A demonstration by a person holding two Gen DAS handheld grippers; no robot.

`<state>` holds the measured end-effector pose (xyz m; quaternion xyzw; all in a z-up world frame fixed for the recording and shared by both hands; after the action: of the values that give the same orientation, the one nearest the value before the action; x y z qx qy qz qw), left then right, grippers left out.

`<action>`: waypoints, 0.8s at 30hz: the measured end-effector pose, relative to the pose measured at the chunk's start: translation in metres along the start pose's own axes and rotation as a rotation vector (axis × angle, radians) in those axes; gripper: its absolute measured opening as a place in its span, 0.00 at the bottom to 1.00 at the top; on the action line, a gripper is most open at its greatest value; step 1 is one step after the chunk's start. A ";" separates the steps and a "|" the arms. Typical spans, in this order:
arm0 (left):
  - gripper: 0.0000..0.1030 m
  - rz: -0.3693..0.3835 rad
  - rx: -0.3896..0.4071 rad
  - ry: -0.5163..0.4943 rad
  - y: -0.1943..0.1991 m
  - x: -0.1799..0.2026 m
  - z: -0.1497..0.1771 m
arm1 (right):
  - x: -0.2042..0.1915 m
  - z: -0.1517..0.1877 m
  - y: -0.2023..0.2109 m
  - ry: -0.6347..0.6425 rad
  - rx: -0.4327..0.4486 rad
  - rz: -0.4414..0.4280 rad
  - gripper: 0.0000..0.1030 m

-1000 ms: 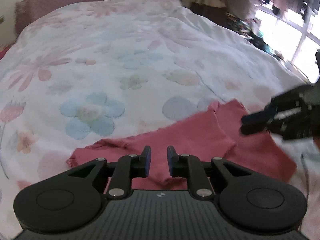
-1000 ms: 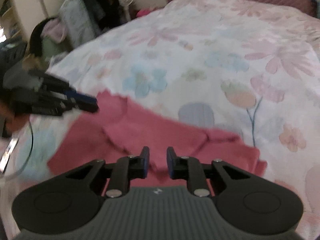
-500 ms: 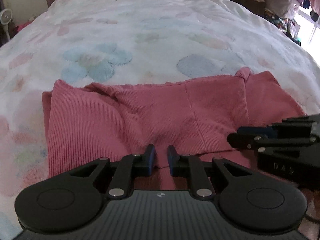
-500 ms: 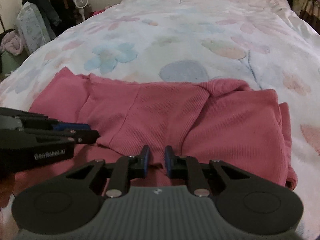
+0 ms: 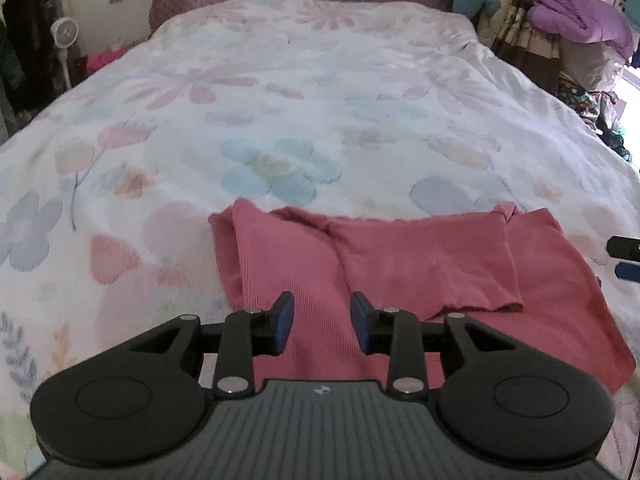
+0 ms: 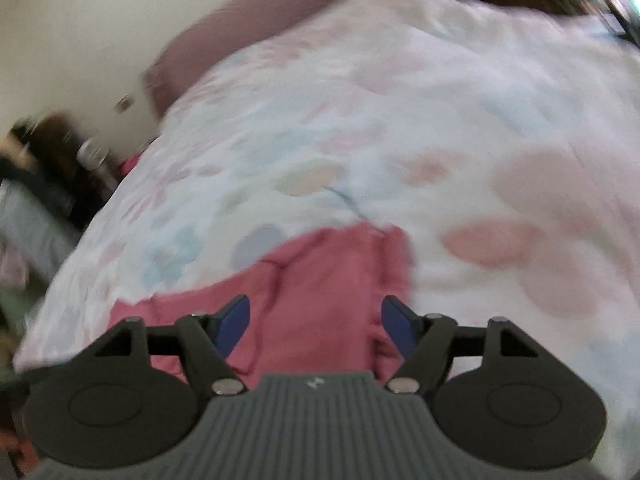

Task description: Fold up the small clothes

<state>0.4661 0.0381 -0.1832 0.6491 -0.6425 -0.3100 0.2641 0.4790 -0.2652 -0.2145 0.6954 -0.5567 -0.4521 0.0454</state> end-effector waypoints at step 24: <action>0.39 0.045 -0.049 -0.003 -0.027 0.025 0.006 | 0.054 0.007 -0.069 -0.221 -0.050 -0.158 0.08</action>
<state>0.4795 0.0149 -0.2087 0.6274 -0.6494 -0.3208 0.2860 0.5232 -0.2799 -0.2887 0.6819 -0.4904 -0.5416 -0.0347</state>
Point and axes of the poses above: each gripper's, at about its wrist camera, not at the fingertips, and y roughly against the way its jaws point, x to its right, z to its underside, the point moved 10 cm from there along -y, roughly the way its jaws point, and after that the axes turned 9 degrees about -z, right-handed, at the moved point
